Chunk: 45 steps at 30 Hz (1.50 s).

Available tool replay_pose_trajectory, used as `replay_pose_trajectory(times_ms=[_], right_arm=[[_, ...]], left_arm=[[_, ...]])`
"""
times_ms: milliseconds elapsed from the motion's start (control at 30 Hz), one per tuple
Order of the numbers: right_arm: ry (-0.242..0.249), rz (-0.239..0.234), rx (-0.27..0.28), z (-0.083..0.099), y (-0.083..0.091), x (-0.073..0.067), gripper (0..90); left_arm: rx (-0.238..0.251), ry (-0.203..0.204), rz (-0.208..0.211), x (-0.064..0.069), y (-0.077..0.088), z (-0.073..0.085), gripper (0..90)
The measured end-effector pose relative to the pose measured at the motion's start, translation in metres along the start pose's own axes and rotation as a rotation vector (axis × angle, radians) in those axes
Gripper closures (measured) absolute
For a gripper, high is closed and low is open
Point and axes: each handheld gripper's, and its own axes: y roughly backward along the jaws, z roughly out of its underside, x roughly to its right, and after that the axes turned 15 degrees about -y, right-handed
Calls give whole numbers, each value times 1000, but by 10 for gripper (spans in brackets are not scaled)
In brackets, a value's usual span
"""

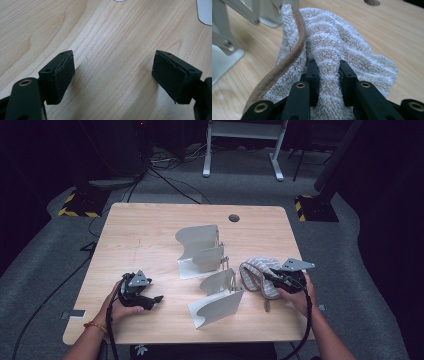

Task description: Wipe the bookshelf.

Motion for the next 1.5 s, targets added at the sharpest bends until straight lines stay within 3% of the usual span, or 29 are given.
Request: replay_pose_trajectory(times_ms=[433,700,833,1067,1333,1500], right_arm=[[5,-95,103,-8,26,-13,742],[39,-194,130,-16,30,-35,738],[54,-231,95,-14,28,-45,735],[67,-260,-30,3,7,-51,727],[99,-232,-165,17,-16,-64,723],[87,-214,-180,18,-19,-65,725]], left_arm=[[-3,11,-6,0,-1,-1,177],[-4,11,-7,1,-1,-1,176],[-4,13,-9,1,-1,-1,176],[-6,7,-5,0,-1,-1,169],[-7,6,-6,0,-1,-1,169],[-7,7,-6,0,-1,-2,169]])
